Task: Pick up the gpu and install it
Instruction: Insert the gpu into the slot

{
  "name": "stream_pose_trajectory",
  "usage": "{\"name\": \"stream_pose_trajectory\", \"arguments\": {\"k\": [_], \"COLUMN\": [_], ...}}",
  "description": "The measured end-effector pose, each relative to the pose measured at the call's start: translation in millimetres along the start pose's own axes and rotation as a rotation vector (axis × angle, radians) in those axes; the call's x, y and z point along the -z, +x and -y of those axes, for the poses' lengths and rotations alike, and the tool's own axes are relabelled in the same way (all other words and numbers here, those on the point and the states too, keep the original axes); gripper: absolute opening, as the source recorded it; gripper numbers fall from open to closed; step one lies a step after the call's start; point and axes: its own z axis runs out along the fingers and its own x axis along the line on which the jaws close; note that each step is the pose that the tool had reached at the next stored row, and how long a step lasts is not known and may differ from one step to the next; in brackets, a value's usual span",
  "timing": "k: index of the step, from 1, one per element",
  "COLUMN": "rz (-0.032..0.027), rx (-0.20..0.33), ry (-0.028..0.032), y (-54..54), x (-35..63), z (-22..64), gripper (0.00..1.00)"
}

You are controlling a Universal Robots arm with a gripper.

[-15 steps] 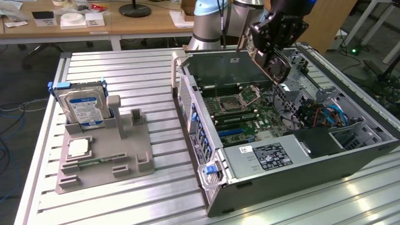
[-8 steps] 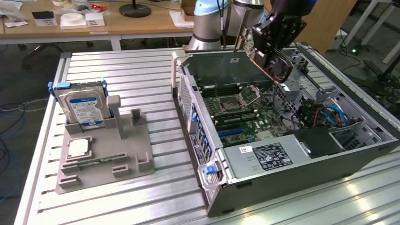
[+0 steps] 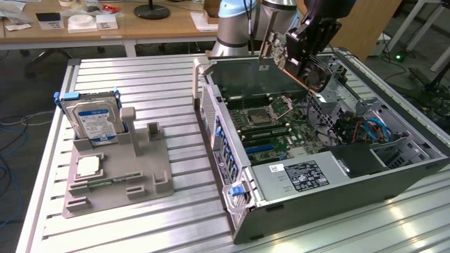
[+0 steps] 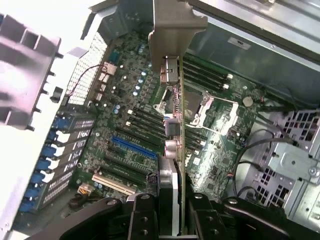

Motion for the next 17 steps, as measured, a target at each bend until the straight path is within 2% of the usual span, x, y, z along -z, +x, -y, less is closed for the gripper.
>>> {"name": "stream_pose_trajectory", "arguments": {"k": [17], "rz": [-0.0145], "rx": [0.279], "ry": [-0.0015], "y": [0.0], "x": [0.0], "z": [0.0], "gripper": [0.28]}}
